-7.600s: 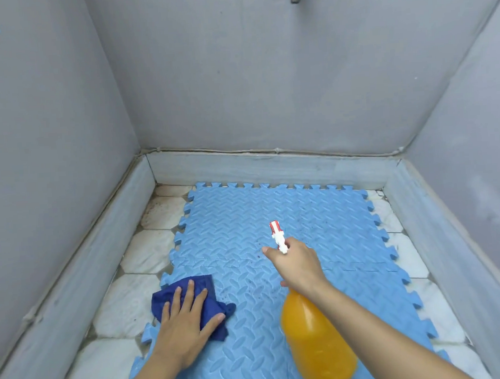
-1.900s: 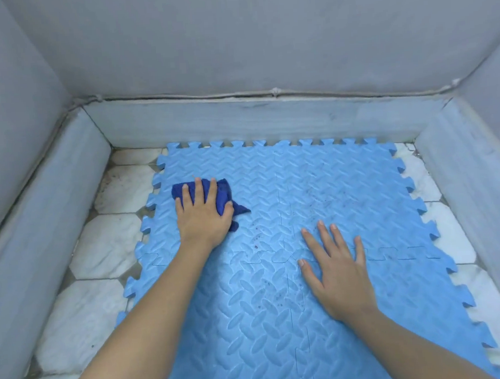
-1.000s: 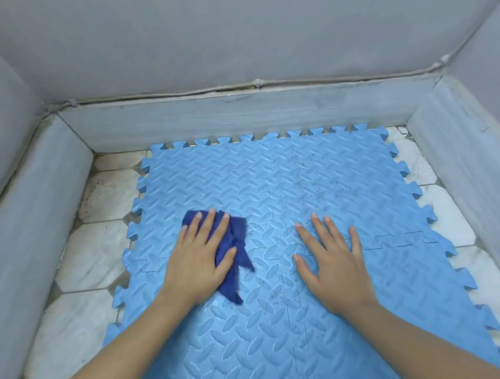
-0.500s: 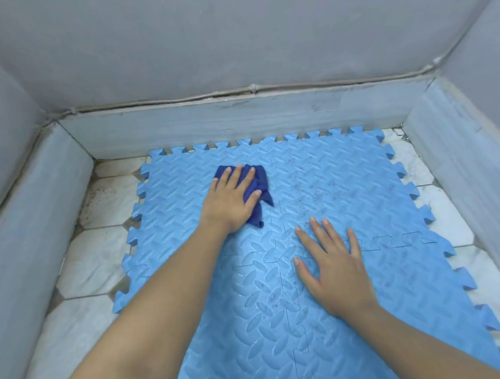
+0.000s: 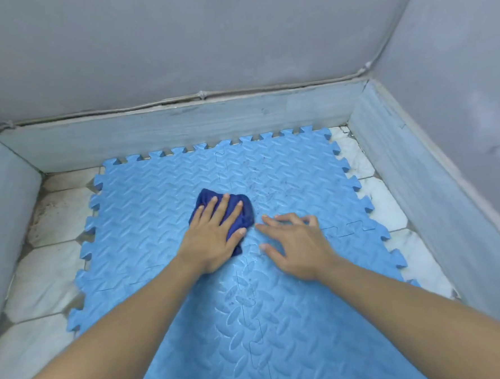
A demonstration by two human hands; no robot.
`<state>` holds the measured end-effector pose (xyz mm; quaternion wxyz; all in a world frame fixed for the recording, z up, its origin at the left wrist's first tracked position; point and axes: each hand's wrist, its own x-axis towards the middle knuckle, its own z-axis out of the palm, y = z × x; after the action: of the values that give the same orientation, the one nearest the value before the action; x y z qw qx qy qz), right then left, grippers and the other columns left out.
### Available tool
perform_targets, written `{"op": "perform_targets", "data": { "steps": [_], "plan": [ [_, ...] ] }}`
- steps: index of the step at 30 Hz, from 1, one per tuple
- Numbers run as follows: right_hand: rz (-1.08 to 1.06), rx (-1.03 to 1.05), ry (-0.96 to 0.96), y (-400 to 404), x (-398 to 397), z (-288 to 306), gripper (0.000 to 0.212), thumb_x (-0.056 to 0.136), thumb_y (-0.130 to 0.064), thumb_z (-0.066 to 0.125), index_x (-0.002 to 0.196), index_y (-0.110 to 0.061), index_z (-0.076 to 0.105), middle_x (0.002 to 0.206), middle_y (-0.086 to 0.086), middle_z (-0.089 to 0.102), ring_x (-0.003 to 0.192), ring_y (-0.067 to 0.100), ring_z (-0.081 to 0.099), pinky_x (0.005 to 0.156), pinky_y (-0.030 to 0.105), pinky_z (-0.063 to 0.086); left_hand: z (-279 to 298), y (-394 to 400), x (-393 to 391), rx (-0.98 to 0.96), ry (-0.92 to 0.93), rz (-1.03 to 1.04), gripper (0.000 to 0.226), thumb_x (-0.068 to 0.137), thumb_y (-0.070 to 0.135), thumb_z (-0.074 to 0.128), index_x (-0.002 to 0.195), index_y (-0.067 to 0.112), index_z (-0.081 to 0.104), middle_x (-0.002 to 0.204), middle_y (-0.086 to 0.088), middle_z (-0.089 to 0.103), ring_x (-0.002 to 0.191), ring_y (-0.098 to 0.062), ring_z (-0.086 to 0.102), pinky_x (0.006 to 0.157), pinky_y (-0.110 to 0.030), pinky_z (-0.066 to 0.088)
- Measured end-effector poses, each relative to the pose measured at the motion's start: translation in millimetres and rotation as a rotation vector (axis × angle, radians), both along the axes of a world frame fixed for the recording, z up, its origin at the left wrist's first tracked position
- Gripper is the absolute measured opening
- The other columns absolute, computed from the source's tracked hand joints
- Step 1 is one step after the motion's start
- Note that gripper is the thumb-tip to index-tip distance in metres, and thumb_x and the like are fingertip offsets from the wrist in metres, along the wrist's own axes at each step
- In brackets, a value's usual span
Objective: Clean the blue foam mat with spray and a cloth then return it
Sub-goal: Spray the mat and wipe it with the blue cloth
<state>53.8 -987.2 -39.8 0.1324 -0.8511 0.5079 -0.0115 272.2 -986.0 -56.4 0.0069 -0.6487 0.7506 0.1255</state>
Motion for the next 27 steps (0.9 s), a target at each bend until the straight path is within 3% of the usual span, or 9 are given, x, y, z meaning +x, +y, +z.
{"op": "perform_targets", "data": {
  "steps": [5, 8, 11, 15, 18, 20, 22, 25, 27],
  "plan": [
    [-0.386, -0.123, -0.034, -38, -83, -21, 0.054, 0.097, -0.053, 0.019, 0.145, -0.039, 0.038, 0.158, -0.010, 0.030, 0.147, 0.014, 0.021, 0.120, 0.049, 0.005, -11, -22, 13, -0.045, 0.052, 0.110, 0.071, 0.085, 0.066, 0.003, 0.151, 0.039, 0.004, 0.161, 0.009, -0.003, 0.148, -0.017, -0.004, 0.119, -0.039, 0.001],
    [-0.390, -0.162, -0.059, -37, -83, -30, 0.053, 0.097, -0.049, 0.024, 0.145, -0.033, 0.041, 0.157, -0.004, 0.033, 0.147, 0.015, 0.022, 0.121, 0.045, 0.007, -16, -72, 44, -0.091, 0.055, 0.449, 0.061, 0.098, 0.052, 0.024, 0.152, 0.028, 0.012, 0.161, -0.006, 0.009, 0.147, -0.027, 0.005, 0.118, -0.047, 0.006],
    [-0.401, -0.205, -0.035, -40, -84, -31, 0.054, 0.097, -0.049, 0.027, 0.145, -0.029, 0.043, 0.157, -0.002, 0.032, 0.147, 0.016, 0.022, 0.121, 0.048, 0.007, -13, -110, 29, -0.036, 0.077, 0.684, 0.062, 0.098, 0.052, 0.022, 0.153, 0.025, 0.013, 0.161, -0.006, 0.008, 0.147, -0.029, 0.003, 0.118, -0.047, 0.003],
    [-0.505, -0.218, -0.037, -42, -83, -35, 0.064, 0.093, -0.055, 0.029, 0.145, -0.020, 0.042, 0.158, 0.002, 0.031, 0.148, 0.018, 0.022, 0.119, 0.056, 0.007, -9, -118, -71, -0.149, 0.065, 0.294, 0.061, 0.097, 0.053, 0.014, 0.152, 0.026, 0.015, 0.161, -0.003, 0.011, 0.147, -0.025, 0.007, 0.118, -0.042, 0.001],
    [-0.540, -0.235, -0.017, -44, -81, -33, 0.070, 0.090, -0.056, 0.029, 0.144, -0.015, 0.045, 0.156, 0.002, 0.036, 0.146, 0.018, 0.028, 0.118, 0.058, 0.013, -3, -110, -151, -0.080, 0.069, -0.116, 0.072, 0.086, 0.060, 0.000, 0.152, 0.031, 0.012, 0.161, 0.003, 0.007, 0.148, -0.021, 0.002, 0.117, -0.039, -0.005],
    [-0.552, -0.228, -0.018, -42, -83, -33, 0.072, 0.089, -0.057, 0.029, 0.144, -0.013, 0.045, 0.155, 0.001, 0.037, 0.145, 0.016, 0.030, 0.118, 0.056, 0.013, 1, -114, -159, -0.032, 0.090, -0.214, 0.078, 0.080, 0.062, -0.005, 0.151, 0.035, 0.010, 0.161, 0.006, 0.005, 0.148, -0.017, 0.000, 0.118, -0.038, -0.005],
    [-0.552, -0.228, -0.029, -42, -85, -34, 0.073, 0.089, -0.058, 0.031, 0.145, -0.013, 0.045, 0.155, 0.000, 0.037, 0.145, 0.015, 0.029, 0.119, 0.052, 0.011, -4, -126, -125, -0.094, 0.106, -0.084, 0.075, 0.083, 0.061, -0.003, 0.151, 0.035, 0.011, 0.161, 0.007, 0.006, 0.148, -0.016, 0.001, 0.119, -0.038, 0.000],
    [-0.536, -0.233, -0.033, -41, -84, -35, 0.072, 0.090, -0.056, 0.034, 0.143, -0.010, 0.047, 0.153, 0.002, 0.041, 0.143, 0.015, 0.033, 0.117, 0.050, 0.010, -11, -138, -61, -0.125, 0.074, 0.327, 0.059, 0.098, 0.052, 0.018, 0.152, 0.028, 0.014, 0.161, 0.000, 0.011, 0.148, -0.022, 0.006, 0.118, -0.043, 0.010],
    [-0.533, -0.234, -0.028, -42, -83, -36, 0.071, 0.090, -0.055, 0.035, 0.142, -0.009, 0.048, 0.152, 0.002, 0.042, 0.143, 0.016, 0.034, 0.117, 0.050, 0.011, -9, -145, -64, -0.085, 0.013, 0.447, 0.060, 0.099, 0.049, 0.021, 0.153, 0.025, 0.012, 0.161, -0.002, 0.009, 0.147, -0.025, 0.004, 0.118, -0.044, 0.006]
  ]
}}
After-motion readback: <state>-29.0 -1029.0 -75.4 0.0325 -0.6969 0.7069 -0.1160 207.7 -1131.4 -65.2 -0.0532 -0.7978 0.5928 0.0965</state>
